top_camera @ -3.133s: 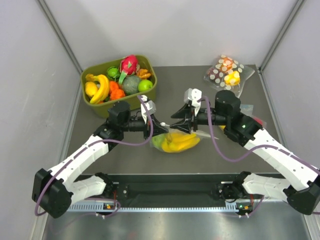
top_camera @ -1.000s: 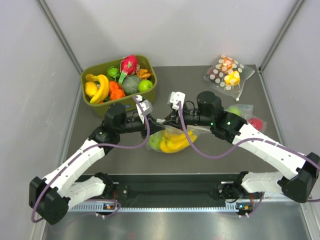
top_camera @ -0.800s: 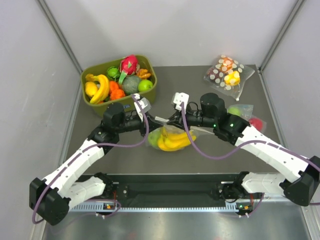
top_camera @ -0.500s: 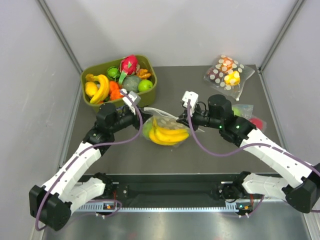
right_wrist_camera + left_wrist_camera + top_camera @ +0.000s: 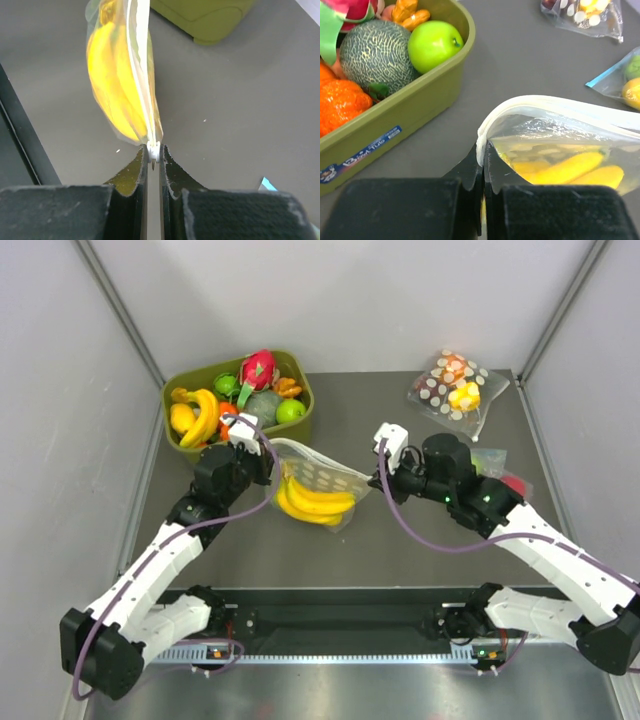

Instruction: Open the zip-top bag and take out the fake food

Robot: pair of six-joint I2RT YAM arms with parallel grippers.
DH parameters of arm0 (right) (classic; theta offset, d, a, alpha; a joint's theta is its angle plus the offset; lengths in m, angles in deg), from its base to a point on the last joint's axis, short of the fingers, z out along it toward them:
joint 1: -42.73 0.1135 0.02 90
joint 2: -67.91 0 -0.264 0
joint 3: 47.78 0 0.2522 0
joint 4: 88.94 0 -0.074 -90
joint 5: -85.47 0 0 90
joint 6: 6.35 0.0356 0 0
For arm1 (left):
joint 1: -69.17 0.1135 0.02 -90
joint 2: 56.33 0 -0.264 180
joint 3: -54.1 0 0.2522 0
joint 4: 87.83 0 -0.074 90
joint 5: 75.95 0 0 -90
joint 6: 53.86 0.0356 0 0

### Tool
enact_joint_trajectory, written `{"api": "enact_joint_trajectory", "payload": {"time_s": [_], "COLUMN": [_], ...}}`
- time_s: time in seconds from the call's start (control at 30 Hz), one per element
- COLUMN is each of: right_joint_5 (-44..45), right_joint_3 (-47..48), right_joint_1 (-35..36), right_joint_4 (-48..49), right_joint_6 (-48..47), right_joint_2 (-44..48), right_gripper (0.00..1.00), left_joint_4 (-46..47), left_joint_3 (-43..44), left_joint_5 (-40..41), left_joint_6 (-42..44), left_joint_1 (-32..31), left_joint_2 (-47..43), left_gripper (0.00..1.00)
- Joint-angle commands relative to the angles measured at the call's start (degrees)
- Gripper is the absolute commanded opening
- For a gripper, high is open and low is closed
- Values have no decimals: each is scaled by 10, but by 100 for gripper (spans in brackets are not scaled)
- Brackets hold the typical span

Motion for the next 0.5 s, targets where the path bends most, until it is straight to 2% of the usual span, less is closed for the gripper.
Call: {"api": "enact_joint_trajectory", "payload": {"time_s": [0.0,0.1,0.2,0.23,0.27,0.3,0.33,0.37,0.47], "right_joint_5": [27,31,33,32,32,29,22,19,6], "right_joint_3": [26,30,37,40,46,50,53,60,77], "right_joint_1": [-11,-10,-9,-10,-10,-11,-11,-11,-13], "right_joint_4": [-27,-40,-43,-43,-39,-32,-28,-23,-4], "right_joint_6": [10,10,12,14,15,17,17,17,17], "right_joint_2": [25,30,36,36,37,36,36,32,19], "right_gripper": [0,0,2,8,26,34,40,50,59], "left_joint_4": [-7,-6,21,29,40,77,98,117,151], "left_joint_3": [-3,-8,-23,-29,-42,-52,-63,-82,-95], "left_joint_5": [90,92,33,-45,-82,-119,-195,-224,-308], "left_joint_6": [-5,-1,26,38,44,48,46,45,44], "left_joint_1": [9,9,8,8,7,7,7,7,7], "left_joint_2": [3,4,-2,-10,-16,-21,-32,-37,-44], "left_gripper": [0,0,0,0,0,0,0,0,0]}}
